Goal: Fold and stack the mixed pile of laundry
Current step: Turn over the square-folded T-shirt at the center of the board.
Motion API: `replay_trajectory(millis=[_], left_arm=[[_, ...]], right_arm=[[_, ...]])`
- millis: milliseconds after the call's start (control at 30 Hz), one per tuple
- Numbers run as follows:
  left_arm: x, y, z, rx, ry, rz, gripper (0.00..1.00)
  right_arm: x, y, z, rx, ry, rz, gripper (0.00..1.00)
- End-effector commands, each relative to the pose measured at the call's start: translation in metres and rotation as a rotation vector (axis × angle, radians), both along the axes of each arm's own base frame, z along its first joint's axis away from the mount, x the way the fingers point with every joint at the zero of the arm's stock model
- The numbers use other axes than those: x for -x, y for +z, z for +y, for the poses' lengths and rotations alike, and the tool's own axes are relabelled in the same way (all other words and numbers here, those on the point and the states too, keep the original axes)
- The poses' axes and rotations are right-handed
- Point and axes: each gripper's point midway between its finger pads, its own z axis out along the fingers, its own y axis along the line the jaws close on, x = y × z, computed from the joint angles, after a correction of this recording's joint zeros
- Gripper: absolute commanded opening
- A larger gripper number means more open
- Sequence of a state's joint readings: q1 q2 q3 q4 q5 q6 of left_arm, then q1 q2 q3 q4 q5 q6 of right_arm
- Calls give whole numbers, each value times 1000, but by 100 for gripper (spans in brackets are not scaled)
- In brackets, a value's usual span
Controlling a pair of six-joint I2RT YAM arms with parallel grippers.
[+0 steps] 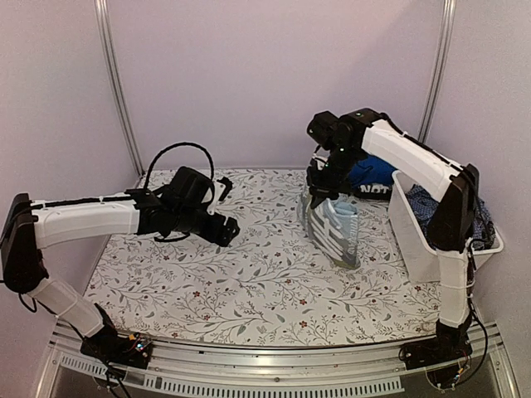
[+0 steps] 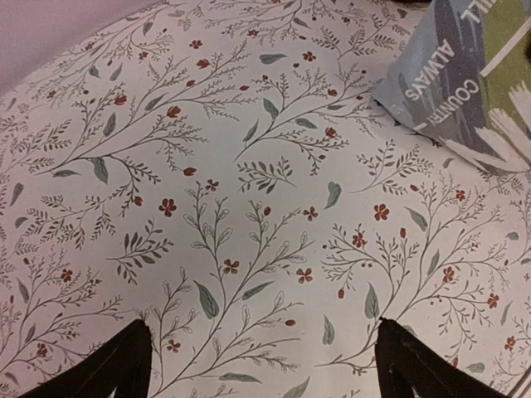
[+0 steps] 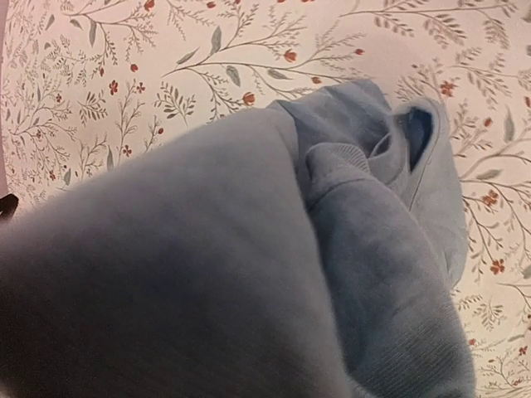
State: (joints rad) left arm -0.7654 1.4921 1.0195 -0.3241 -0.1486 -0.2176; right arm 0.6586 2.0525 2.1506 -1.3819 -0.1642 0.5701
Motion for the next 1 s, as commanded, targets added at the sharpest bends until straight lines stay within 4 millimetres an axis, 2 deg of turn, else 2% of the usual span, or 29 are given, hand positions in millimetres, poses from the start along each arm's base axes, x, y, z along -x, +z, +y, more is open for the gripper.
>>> replay_trajectory(millis=[0,33,100,200,400,467,533,600,667,700,733,767,833,967], left_arm=[[-1,4,35,17,104,22,93],[1,6,39,33,116,26,93],[3,9,46,62,143,38,94],[11,7,56,103,187,73,94],[29,-3,75,154,262,146,95],[34,-8,81,178,284,174,95],[37,-8,85,215,311,192,98],[38,-6,92,263,351,207,100],[39,-1,95,326,363,219,100],[39,0,96,354,368,224,100],[39,3,97,383,371,227,100],[40,4,95,408,363,234,100],[42,2,89,435,340,264,100],[52,-10,66,478,261,359,90]], right_arm=[[-6,-26,79,-121,128,38,0],[-8,-44,96,-149,144,69,0],[-8,-58,127,-250,176,100,0],[-1,-66,164,-387,226,145,0],[23,-89,208,-576,336,245,2],[30,-85,222,-646,375,256,11],[35,-81,231,-716,415,282,35],[36,-64,238,-786,457,272,49],[38,-41,239,-836,501,237,61],[39,-30,237,-860,527,222,64],[40,-14,234,-881,548,201,65],[38,-10,228,-887,550,191,65],[21,5,203,-875,521,120,64],[-14,-14,142,-776,380,59,55]])
